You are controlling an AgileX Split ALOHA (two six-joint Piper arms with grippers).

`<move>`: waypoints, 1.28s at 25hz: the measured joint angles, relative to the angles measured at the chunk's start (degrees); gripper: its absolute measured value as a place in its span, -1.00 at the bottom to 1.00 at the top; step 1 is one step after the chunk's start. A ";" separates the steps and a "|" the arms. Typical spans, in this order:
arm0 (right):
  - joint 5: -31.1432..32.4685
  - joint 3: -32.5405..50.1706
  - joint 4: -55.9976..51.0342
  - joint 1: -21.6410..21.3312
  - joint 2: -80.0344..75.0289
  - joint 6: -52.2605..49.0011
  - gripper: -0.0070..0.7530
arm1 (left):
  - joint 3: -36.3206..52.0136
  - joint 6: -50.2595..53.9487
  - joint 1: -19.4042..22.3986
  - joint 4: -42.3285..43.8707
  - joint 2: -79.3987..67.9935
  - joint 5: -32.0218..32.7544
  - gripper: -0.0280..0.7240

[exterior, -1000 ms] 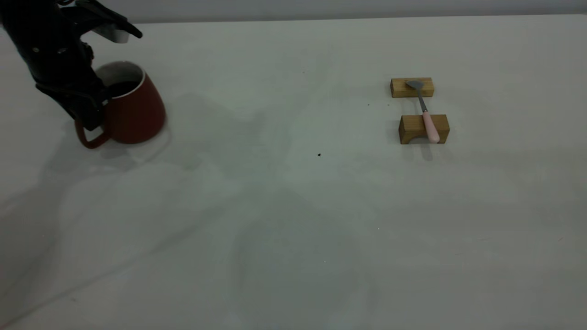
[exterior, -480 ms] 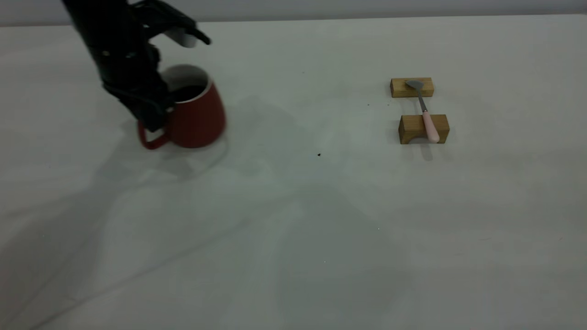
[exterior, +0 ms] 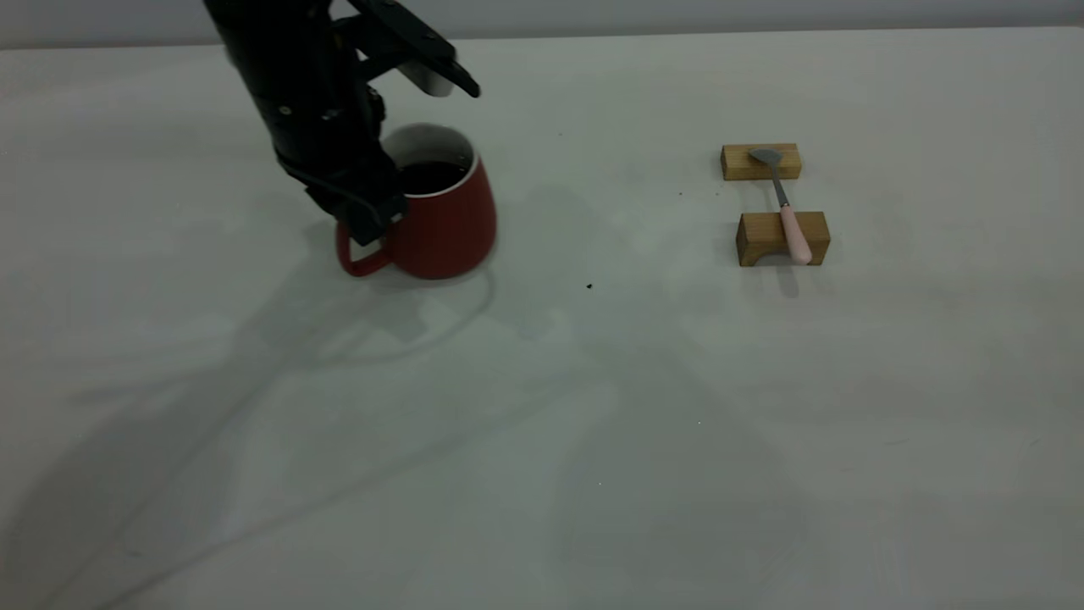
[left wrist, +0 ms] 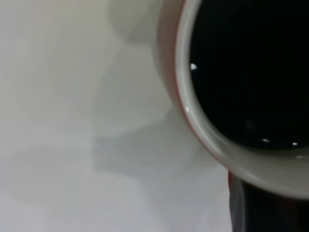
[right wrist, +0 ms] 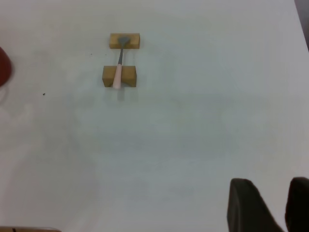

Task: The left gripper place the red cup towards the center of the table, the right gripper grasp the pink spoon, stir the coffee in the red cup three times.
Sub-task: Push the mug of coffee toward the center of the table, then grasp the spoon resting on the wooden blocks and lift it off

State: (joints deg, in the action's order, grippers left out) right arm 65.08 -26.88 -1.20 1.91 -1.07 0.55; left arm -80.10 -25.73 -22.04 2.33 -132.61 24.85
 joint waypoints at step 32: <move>0.00 0.00 0.00 0.00 0.00 0.00 -0.35 | -5.93 10.36 -0.73 8.89 28.87 42.05 0.54</move>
State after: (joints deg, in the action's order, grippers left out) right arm 65.08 -26.88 -1.20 1.91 -1.07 0.55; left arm -86.03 -15.37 -22.76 11.22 -103.74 66.90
